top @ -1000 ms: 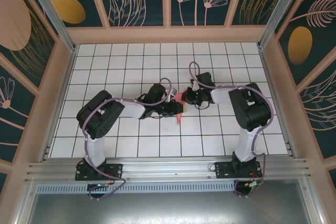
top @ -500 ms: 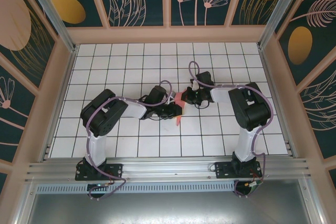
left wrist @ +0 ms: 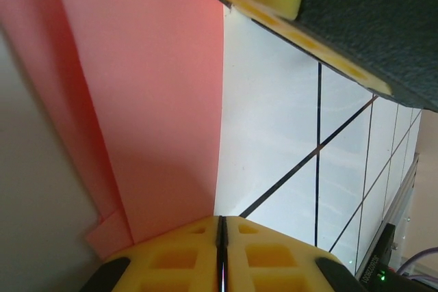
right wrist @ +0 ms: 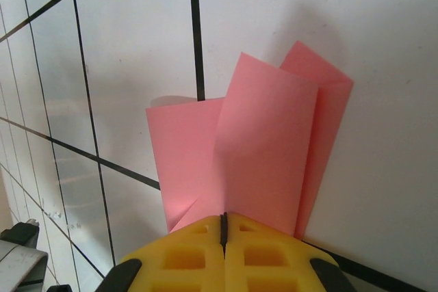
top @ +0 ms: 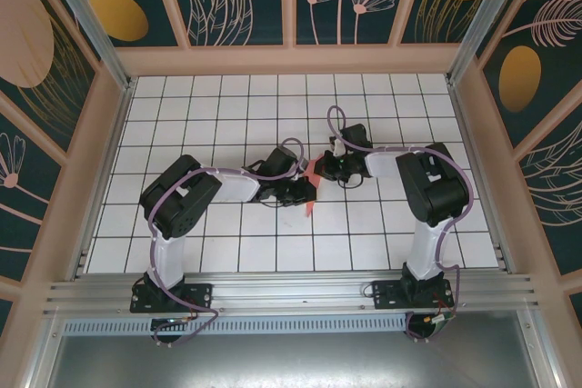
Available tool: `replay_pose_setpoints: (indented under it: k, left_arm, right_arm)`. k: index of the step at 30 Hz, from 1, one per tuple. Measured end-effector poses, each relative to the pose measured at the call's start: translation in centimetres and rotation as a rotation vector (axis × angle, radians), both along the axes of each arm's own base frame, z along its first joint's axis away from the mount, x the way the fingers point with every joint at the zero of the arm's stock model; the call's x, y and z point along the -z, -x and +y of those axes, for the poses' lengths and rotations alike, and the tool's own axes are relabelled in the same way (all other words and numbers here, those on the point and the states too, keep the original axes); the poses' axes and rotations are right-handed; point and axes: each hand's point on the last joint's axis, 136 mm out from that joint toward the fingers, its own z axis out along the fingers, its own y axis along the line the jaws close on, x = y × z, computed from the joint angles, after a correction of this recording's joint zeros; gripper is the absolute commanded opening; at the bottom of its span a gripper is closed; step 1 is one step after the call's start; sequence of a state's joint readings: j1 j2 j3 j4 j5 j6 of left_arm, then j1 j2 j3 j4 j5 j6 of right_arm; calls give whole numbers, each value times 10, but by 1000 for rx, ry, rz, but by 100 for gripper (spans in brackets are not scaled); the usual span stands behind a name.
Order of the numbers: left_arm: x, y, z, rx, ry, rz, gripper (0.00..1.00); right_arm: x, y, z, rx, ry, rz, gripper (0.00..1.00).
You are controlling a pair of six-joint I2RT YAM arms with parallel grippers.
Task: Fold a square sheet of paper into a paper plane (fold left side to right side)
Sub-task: Fold the wing for the fifth time at the center of the table.
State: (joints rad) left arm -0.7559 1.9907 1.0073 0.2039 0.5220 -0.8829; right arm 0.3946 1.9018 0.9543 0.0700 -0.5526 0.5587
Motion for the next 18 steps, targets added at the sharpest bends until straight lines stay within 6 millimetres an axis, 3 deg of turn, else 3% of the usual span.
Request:
replay_pose_setpoints:
  k: [11, 18]
  left_arm:
    - [1, 0, 0, -3, -5, -5, 12]
    - [0, -2, -1, -10, -8, -18, 12]
  right_arm:
    - [1, -4, -4, -26, -45, 20, 0]
    - [0, -17, -6, -36, -70, 35, 0]
